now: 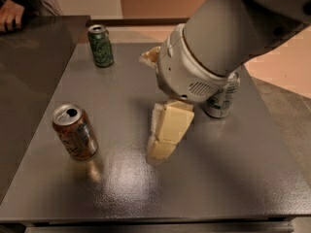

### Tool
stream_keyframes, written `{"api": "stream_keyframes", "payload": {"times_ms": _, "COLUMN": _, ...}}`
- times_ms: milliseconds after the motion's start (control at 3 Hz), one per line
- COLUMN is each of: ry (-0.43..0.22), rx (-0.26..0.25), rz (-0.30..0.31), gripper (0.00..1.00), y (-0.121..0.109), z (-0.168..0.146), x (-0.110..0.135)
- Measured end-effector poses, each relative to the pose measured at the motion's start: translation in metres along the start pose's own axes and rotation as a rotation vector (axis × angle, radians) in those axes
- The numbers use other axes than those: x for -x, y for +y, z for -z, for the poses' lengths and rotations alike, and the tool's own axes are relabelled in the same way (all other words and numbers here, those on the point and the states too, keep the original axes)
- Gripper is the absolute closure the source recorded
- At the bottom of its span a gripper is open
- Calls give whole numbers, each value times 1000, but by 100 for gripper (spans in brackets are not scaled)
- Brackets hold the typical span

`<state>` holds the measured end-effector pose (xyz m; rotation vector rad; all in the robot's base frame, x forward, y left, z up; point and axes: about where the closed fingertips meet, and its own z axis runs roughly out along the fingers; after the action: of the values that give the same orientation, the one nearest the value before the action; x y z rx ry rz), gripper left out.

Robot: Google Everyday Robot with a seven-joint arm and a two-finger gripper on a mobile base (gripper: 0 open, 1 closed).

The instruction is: Pick orange can

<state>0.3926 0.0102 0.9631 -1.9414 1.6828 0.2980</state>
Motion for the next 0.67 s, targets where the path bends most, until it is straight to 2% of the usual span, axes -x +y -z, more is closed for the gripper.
{"api": "stream_keyframes", "payload": {"times_ms": 667, "ry": -34, "rx": 61, "rz": -3, "gripper": 0, "y": -1, "z": -47, "x": 31}}
